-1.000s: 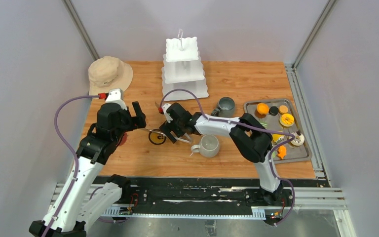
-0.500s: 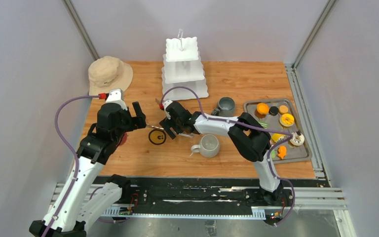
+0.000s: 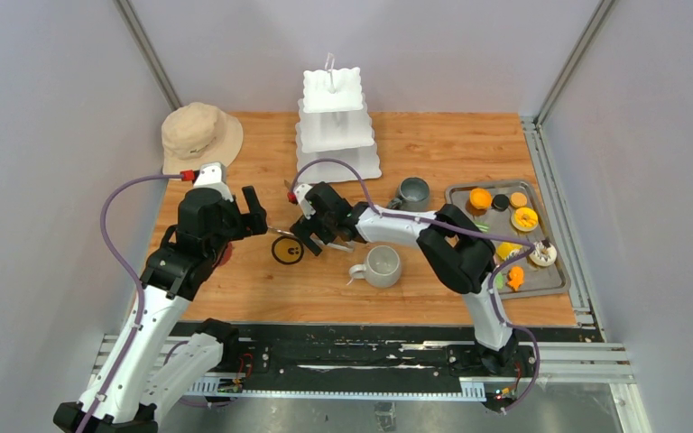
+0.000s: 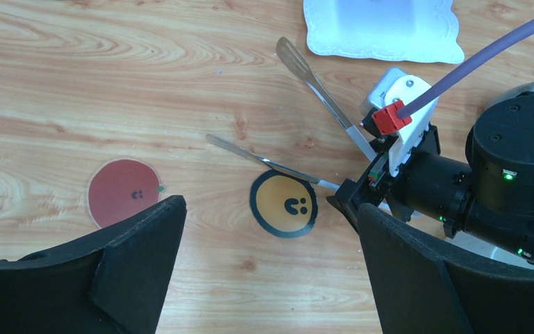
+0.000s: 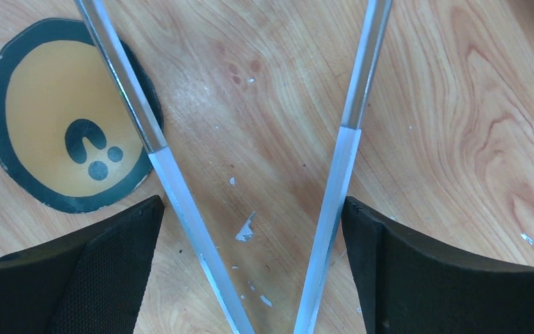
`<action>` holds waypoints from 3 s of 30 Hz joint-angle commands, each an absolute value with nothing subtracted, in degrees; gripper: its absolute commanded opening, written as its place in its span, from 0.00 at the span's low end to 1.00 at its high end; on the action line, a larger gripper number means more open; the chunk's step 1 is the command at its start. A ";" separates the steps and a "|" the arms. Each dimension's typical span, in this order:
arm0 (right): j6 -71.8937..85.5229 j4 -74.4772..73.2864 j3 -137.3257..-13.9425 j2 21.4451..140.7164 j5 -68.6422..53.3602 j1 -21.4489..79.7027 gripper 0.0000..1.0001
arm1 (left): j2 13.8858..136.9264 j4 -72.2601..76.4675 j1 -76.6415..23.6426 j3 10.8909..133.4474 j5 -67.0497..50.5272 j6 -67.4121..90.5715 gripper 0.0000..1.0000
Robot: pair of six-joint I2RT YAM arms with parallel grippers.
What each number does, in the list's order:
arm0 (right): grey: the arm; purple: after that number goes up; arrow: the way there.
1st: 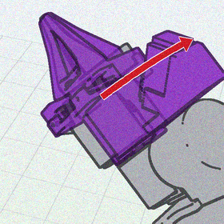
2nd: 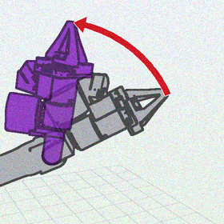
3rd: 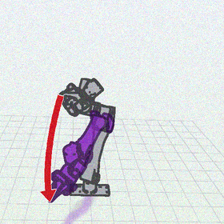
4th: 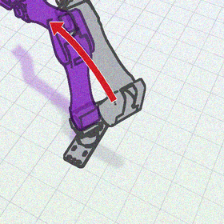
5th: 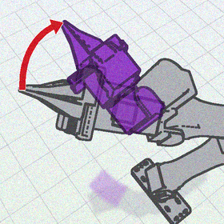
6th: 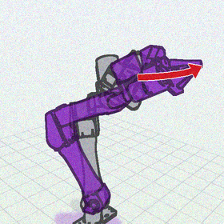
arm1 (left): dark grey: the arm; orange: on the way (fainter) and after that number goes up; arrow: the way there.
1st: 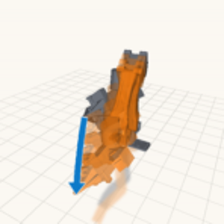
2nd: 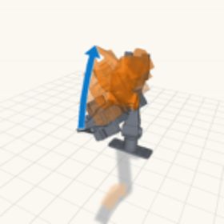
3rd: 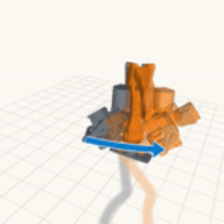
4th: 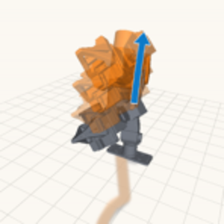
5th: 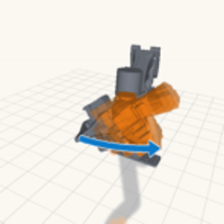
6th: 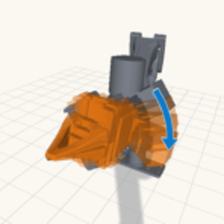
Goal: Serve the afternoon tea
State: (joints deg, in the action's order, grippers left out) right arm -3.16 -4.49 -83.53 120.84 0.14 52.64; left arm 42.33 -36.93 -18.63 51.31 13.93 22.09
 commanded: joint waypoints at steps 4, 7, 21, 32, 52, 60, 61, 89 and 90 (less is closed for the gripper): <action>-5.02 -4.84 -85.48 124.05 -3.25 51.51 0.98 | 42.34 -36.12 -18.94 51.24 13.67 22.55 0.98; -5.01 -4.75 -86.07 124.85 -3.95 51.44 0.98 | 42.30 -36.42 -18.96 51.23 13.62 22.70 0.98; -6.49 -4.92 -86.84 126.87 -4.80 50.77 0.96 | 41.34 -37.27 -18.98 51.02 13.80 23.19 0.98; -3.61 -6.65 -85.04 122.13 -3.76 50.19 0.12 | 41.52 -36.75 -18.94 51.05 13.80 23.22 0.98; 5.31 -18.87 -82.83 86.27 4.04 45.59 0.01 | 42.30 -35.33 -18.98 57.74 17.60 20.42 0.98; 14.05 -41.52 -74.05 67.29 14.67 32.87 0.01 | 47.65 -31.35 -18.98 55.95 10.97 21.42 0.98; 14.56 -44.63 -73.52 65.36 15.67 31.39 0.01 | 48.62 -30.78 -18.98 55.97 9.93 21.63 0.98; 27.10 -76.25 -62.38 58.40 7.29 13.76 0.16 | 59.44 -24.53 -18.96 55.63 -2.67 19.60 0.98; 26.98 -76.47 -62.19 58.49 7.22 13.49 0.16 | 59.90 -24.85 -19.03 56.08 -4.19 18.95 0.98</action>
State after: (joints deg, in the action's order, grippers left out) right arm 26.02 -73.08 -63.35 58.78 9.28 14.83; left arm 58.78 -25.98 -18.72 55.57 0.84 21.69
